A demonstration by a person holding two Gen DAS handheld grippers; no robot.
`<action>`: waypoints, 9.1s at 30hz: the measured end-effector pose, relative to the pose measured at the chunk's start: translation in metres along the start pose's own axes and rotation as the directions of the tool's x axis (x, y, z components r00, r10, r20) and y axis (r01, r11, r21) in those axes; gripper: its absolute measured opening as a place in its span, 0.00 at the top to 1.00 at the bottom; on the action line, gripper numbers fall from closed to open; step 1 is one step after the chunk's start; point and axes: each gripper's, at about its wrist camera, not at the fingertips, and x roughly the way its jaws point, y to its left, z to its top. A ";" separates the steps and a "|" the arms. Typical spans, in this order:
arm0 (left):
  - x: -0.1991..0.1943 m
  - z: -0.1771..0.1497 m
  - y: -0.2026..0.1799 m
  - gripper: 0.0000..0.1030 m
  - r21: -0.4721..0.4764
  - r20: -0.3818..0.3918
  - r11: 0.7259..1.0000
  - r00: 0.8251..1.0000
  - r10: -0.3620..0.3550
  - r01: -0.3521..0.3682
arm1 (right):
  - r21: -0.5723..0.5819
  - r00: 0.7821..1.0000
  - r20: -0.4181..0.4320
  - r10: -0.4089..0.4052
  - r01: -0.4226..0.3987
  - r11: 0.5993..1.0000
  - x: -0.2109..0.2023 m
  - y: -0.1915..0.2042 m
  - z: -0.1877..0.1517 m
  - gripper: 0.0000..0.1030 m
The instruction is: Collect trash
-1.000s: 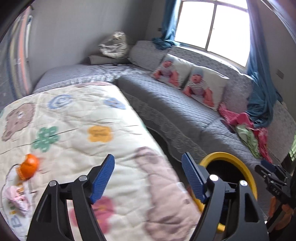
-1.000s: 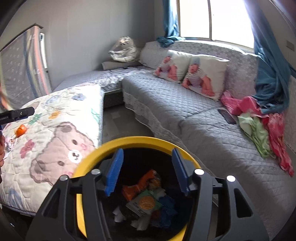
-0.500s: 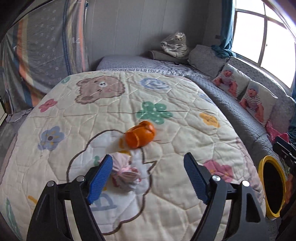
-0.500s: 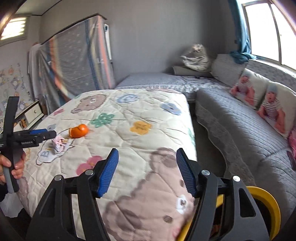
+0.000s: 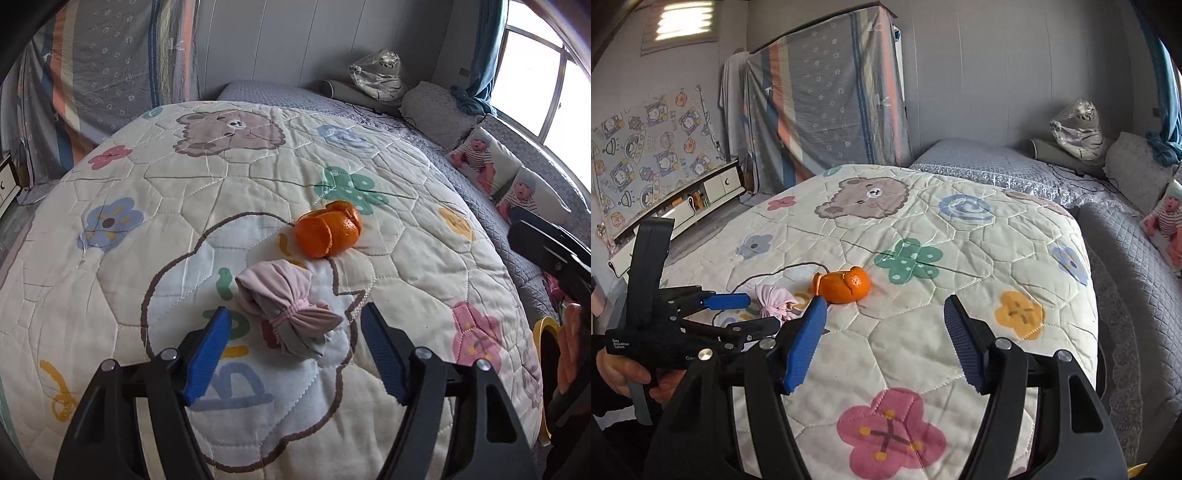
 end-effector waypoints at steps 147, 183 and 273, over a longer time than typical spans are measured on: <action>-0.101 -0.007 -0.230 0.07 0.290 0.312 0.937 0.906 -0.284 0.194 | 0.550 0.535 -0.220 -0.816 0.759 0.349 -0.280 -0.172 -0.220 0.08; -0.211 -0.073 -0.027 0.07 -0.046 0.574 0.983 0.801 0.172 -0.179 | 0.355 0.690 0.191 -0.698 0.614 0.705 -0.192 0.062 -0.098 0.08; -0.204 -0.074 -0.038 0.07 -0.002 0.570 0.984 0.808 0.149 -0.180 | 0.334 0.730 0.191 -0.656 0.580 0.743 -0.178 0.069 -0.104 0.08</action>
